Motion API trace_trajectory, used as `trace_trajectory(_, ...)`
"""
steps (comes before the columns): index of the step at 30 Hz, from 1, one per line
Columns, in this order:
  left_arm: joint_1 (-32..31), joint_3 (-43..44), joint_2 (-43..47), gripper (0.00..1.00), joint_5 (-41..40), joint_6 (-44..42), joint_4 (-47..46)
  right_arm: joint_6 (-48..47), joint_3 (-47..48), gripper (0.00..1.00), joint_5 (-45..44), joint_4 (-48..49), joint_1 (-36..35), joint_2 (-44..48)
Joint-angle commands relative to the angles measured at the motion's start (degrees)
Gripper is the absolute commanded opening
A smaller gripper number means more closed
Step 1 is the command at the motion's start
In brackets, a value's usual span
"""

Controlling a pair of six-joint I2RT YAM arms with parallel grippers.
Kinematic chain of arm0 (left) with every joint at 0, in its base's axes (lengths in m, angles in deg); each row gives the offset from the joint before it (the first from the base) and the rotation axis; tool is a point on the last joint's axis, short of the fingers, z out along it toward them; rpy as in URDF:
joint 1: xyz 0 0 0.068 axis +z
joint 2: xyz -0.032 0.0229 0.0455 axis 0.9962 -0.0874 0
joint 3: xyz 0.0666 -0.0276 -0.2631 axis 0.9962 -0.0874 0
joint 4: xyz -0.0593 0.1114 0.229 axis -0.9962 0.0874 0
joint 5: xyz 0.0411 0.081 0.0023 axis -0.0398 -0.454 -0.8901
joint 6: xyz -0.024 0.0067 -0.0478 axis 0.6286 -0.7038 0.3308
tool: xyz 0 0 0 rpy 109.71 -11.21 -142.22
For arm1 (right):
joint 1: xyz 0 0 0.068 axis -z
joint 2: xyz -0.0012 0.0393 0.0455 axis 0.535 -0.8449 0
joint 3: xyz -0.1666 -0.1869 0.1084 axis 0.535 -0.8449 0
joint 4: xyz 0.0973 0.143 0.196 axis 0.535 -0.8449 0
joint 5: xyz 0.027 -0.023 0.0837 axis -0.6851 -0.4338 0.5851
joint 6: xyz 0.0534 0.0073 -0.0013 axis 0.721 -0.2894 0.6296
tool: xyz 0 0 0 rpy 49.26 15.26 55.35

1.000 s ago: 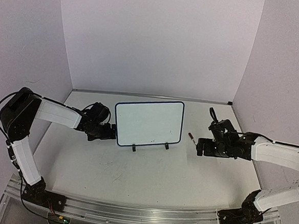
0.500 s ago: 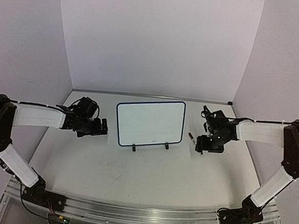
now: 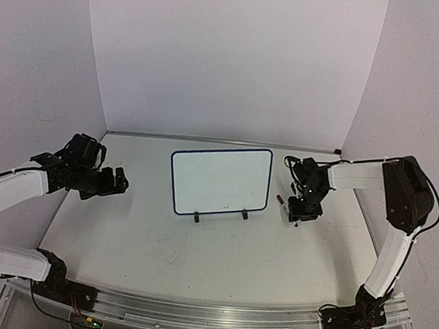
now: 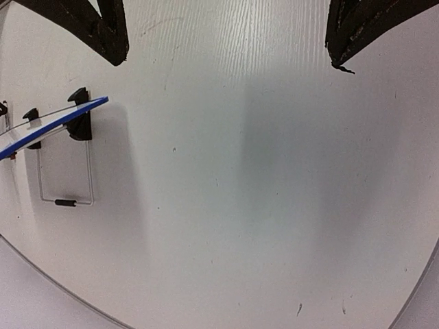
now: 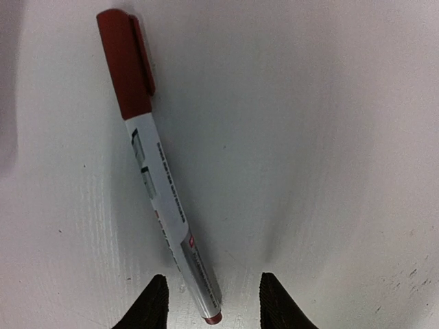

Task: Write a sentence on the whiteboard
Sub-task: Pick up the whiteboard marker from the center of the board.

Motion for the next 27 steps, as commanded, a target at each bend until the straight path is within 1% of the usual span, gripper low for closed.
trace_trajectory(1,0.1,0.7,1.4,1.00,4.3,-1.1,4.1,-1.7,2.9,0.36,-0.6,-3.2,-0.1,-2.1)
trace_trajectory(5,0.1,1.1,1.8,0.99,4.4,-0.5,3.6,-2.0,4.2,0.27,-0.6,-3.5,-0.1,-3.6)
trace_trajectory(7,0.1,1.5,1.3,1.00,6.1,-0.3,3.6,-2.1,4.7,0.24,-1.0,-3.8,-0.1,-4.5)
trace_trajectory(11,0.1,1.7,0.9,0.99,7.4,-0.3,3.2,-2.3,5.0,0.21,-1.5,-4.0,-0.1,-5.3)
trace_trajectory(14,0.1,1.7,1.0,0.99,7.1,-0.3,3.6,-2.3,4.9,0.16,-1.6,-4.0,-0.1,-5.6)
trace_trajectory(17,0.1,1.8,1.2,0.99,7.7,-0.4,4.0,-2.2,4.5,0.05,-1.5,-4.0,-0.1,-5.7)
trace_trajectory(19,0.1,1.7,1.7,1.00,8.7,-1.0,3.9,-1.9,4.1,0.00,-1.6,-3.9,-0.1,-5.1)
trace_trajectory(21,0.1,1.9,2.3,0.99,9.8,-1.6,4.1,-1.1,3.3,0.00,-2.2,-3.9,-0.1,-3.2)
trace_trajectory(23,0.1,2.6,2.4,0.99,11.2,-2.5,5.1,-0.2,1.6,0.00,-2.5,-4.2,-0.1,1.0)
trace_trajectory(27,0.1,6.0,1.7,0.99,16.6,-3.7,8.8,1.1,-2.6,0.00,-2.0,-6.8,-1.3,13.1)
